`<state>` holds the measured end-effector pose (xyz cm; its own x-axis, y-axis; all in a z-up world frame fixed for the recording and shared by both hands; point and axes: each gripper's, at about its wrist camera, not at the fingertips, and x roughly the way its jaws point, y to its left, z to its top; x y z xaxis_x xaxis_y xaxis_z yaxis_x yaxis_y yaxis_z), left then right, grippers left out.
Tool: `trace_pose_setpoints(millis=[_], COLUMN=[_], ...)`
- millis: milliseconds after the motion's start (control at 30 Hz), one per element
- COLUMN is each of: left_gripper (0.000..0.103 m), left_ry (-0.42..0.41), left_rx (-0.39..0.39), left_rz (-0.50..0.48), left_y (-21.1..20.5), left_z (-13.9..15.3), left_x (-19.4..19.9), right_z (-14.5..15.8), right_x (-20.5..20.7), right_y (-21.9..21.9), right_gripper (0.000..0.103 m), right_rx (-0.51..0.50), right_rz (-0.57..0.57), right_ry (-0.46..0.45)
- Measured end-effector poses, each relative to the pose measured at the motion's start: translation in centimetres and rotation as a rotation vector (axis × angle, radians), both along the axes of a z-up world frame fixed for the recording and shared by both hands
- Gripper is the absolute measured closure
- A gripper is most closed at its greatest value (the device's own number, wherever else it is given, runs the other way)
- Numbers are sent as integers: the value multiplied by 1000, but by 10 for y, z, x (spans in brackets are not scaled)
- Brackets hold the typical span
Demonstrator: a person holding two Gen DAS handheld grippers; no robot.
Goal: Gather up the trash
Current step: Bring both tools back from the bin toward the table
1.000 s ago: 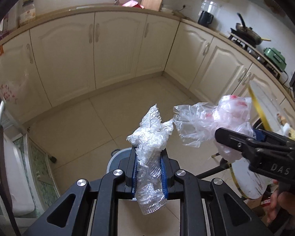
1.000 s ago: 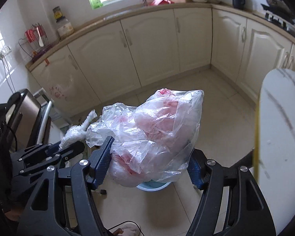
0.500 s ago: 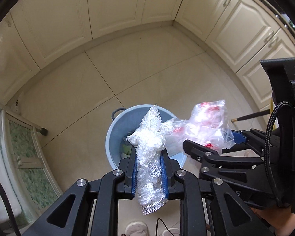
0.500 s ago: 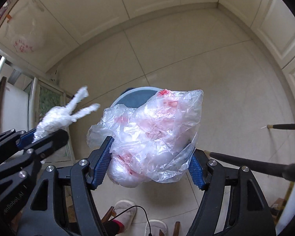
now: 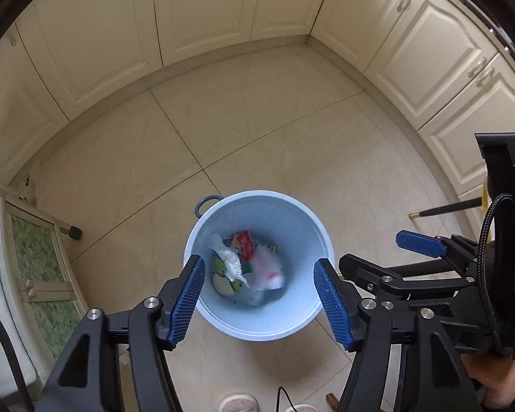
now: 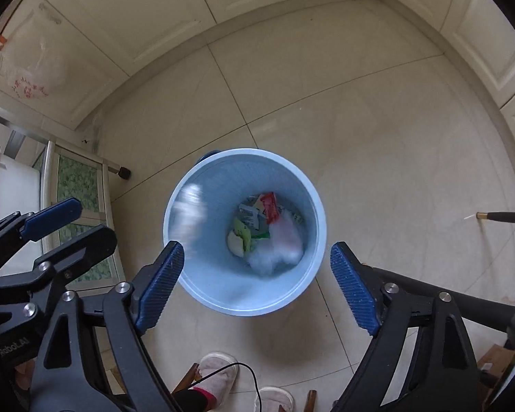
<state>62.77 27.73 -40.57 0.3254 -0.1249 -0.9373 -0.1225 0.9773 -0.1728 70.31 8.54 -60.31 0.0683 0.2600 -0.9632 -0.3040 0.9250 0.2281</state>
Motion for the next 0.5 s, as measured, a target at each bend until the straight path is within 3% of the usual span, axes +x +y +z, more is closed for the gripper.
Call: trace_pose_setpoints(millis=[100, 233, 500], left_gripper=[41, 41, 36], left_ry=[-20, -83, -340], left_rx=[17, 35, 116], left_rz=[8, 36, 80], left_y=[-1, -7, -28], left_z=[24, 71, 194], left_x=[-5, -32, -120], right_z=[19, 65, 210], right_x=[-3, -13, -62], right_y=[-4, -9, -16], right_gripper=[14, 14, 13], right_rx=[-11, -26, 12], right_rz=[-2, 1, -8], right_ry=[-31, -104, -357])
